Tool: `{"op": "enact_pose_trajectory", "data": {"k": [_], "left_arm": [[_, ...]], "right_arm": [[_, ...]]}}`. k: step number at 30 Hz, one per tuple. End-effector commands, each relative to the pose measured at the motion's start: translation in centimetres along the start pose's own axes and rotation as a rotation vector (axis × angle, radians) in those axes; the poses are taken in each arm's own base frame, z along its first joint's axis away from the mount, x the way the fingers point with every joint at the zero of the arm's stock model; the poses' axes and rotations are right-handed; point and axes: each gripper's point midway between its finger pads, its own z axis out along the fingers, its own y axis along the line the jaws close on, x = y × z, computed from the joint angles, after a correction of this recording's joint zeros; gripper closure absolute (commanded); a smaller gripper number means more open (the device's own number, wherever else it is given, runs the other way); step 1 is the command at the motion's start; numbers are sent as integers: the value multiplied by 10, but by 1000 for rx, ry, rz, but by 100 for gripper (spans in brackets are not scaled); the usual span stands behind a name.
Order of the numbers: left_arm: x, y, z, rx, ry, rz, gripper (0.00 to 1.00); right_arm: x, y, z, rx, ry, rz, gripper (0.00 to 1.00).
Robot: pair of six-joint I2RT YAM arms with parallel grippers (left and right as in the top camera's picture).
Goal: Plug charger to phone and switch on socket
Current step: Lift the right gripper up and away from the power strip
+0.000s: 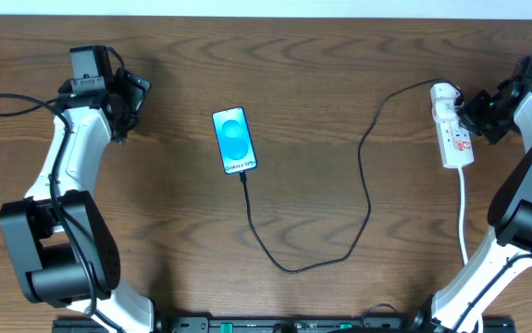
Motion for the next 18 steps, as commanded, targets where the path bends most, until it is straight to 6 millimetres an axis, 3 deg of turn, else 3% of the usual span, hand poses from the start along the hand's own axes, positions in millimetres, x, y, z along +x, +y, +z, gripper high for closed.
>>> {"op": "enact_pose_trajectory", "data": {"k": [1, 4, 9, 13, 18], "left_arm": [[-5, 1, -1, -12, -22, 16, 8], [-5, 2, -1, -12, -22, 16, 8], [-5, 1, -1, -12, -22, 16, 8], [-5, 1, -1, -12, -22, 16, 8], [-5, 2, -1, -12, -22, 16, 8]], "right_arm": [[26, 40, 5, -97, 55, -14, 99], [3, 38, -19, -108, -34, -7, 99], [-25, 38, -80, -160, -166, -32, 99], [-21, 44, -133, -172, -226, -109, 99], [0, 68, -191, -207, -299, -230, 98]]}}
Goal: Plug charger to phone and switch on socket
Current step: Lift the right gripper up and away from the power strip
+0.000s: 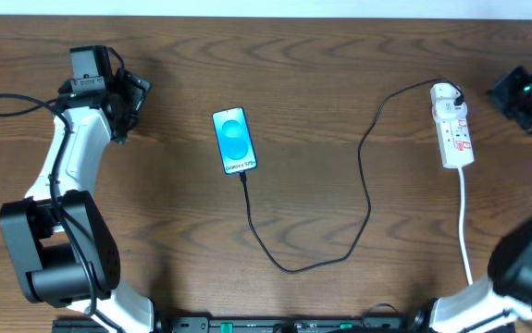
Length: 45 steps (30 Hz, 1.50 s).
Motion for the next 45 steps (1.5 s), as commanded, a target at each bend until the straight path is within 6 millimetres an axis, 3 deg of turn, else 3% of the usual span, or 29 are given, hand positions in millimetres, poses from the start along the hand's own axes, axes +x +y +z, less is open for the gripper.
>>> {"op": "enact_pose_trajectory", "data": {"k": [1, 7, 18, 22, 27, 30, 34, 35, 36, 37, 45], "left_arm": [[-5, 1, -1, -12, -22, 16, 8], [-5, 1, -1, -12, -22, 16, 8], [-5, 1, -1, -12, -22, 16, 8], [-5, 1, -1, -12, -22, 16, 8], [-5, 2, -1, -12, -22, 16, 8], [-5, 1, -1, -12, -22, 16, 8], [-5, 1, -1, -12, -22, 16, 8], [-5, 1, -1, -12, -22, 16, 8], [-5, 2, -1, -12, -22, 16, 8], [-5, 1, -1, -12, -22, 16, 8], [-5, 2, -1, -12, -22, 16, 8]], "right_arm": [[3, 34, -36, -59, -46, -122, 98], [14, 82, -74, -104, -136, -281, 96], [70, 157, -75, -228, -82, -507, 93], [84, 170, -75, -251, -71, -596, 86], [102, 186, -79, -335, -41, -721, 88], [123, 199, -93, -421, -12, -823, 88], [131, 199, -119, -437, -26, -847, 85], [131, 198, -126, -437, -38, -848, 78], [131, 197, -132, -435, -46, -849, 59], [130, 194, -137, -425, -54, -848, 1], [134, 178, -146, -362, -44, -840, 1]]}}
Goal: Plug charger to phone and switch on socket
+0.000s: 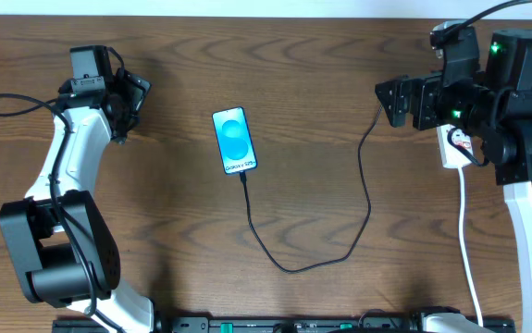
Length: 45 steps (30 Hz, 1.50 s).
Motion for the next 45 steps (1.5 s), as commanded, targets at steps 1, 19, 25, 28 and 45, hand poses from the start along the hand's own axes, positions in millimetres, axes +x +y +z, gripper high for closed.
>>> {"op": "enact_pose_trajectory", "data": {"k": [1, 19, 25, 28, 45], "left_arm": [[-5, 2, -1, -13, -23, 16, 8], [-5, 1, -1, -12, -22, 16, 8], [-5, 2, -1, -13, -23, 16, 8], [-5, 2, -1, -13, -23, 16, 8], [-5, 1, -1, -12, -22, 16, 8]], "right_arm": [[-1, -6, 1, 32, 4, -12, 1], [-12, -65, -14, 393, -138, -45, 1], [11, -71, -37, 467, -273, -56, 1], [28, -75, -50, 509, -324, -81, 1], [153, -74, -55, 483, -599, -106, 1]]}}
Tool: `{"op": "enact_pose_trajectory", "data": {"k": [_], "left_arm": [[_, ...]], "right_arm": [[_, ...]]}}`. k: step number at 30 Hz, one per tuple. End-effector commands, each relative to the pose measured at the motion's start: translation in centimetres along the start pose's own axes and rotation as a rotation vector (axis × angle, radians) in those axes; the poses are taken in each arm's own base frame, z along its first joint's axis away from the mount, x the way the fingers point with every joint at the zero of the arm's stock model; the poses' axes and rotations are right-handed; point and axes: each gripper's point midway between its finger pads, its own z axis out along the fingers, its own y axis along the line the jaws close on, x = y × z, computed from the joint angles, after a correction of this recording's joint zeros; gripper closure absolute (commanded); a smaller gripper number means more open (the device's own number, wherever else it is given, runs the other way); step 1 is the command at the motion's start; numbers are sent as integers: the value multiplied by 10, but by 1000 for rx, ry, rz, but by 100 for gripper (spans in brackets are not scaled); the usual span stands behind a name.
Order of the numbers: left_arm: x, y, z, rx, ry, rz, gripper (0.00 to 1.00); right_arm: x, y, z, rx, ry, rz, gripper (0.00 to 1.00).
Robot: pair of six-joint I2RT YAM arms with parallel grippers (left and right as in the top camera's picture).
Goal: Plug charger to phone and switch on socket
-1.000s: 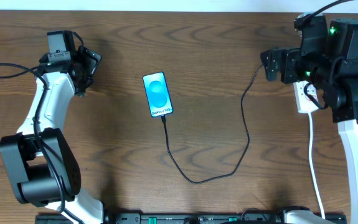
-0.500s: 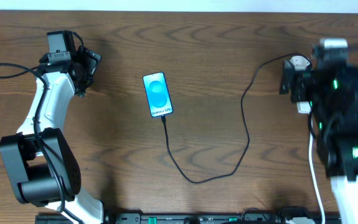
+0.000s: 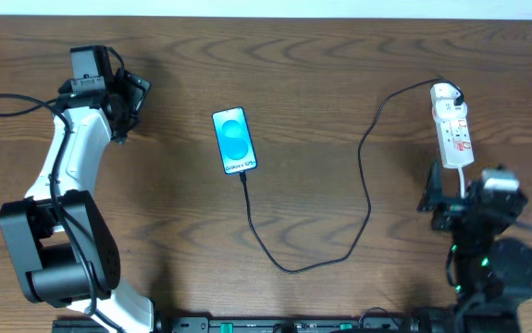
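The phone point(image 3: 234, 141) lies face up mid-table with its screen lit blue. A black charger cable point(image 3: 367, 199) is plugged into its lower end, loops toward the front, and runs up to the plug at the far end of the white power strip point(image 3: 454, 129) at the back right. My right gripper point(image 3: 430, 196) sits low at the front right, just below the strip and apart from it; its jaws are too dark to read. My left gripper point(image 3: 139, 92) rests at the far left, with no gap showing between its fingers and nothing in it.
The strip's white mains cord point(image 3: 464, 222) runs toward the front edge, passing by my right arm. A thin black wire point(image 3: 11, 104) trails off the left arm to the table's left edge. The table is dark wood.
My right arm was raised high over the power strip, hiding part of it. Now it is folded low at the front right and the strip is fully in view. Phone, cable and left arm are unchanged.
First my right gripper was against the right side of the power strip near its far end. Then it was off at the right edge, then high over the strip, and now it is low at the front right. The phone stayed plugged in and lit throughout.
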Motion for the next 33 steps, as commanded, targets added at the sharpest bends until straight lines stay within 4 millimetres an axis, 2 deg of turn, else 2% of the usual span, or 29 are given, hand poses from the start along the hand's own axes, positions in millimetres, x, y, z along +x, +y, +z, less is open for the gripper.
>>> {"op": "enact_pose_trajectory", "data": {"k": [1, 8, 17, 21, 33], "left_arm": [[-5, 1, -1, -12, -22, 16, 8], [-5, 1, -1, -12, -22, 16, 8], [-5, 1, -1, -12, -22, 16, 8], [-5, 1, -1, -12, -22, 16, 8], [-5, 1, -1, -12, -22, 16, 8]], "right_arm": [[25, 8, -1, -38, -23, -9, 1], [59, 32, 3, -163, -87, -10, 1], [99, 41, 5, -210, -38, 27, 1], [91, 40, 3, -211, -71, 43, 1], [92, 40, 3, -211, -69, 43, 1]]}}
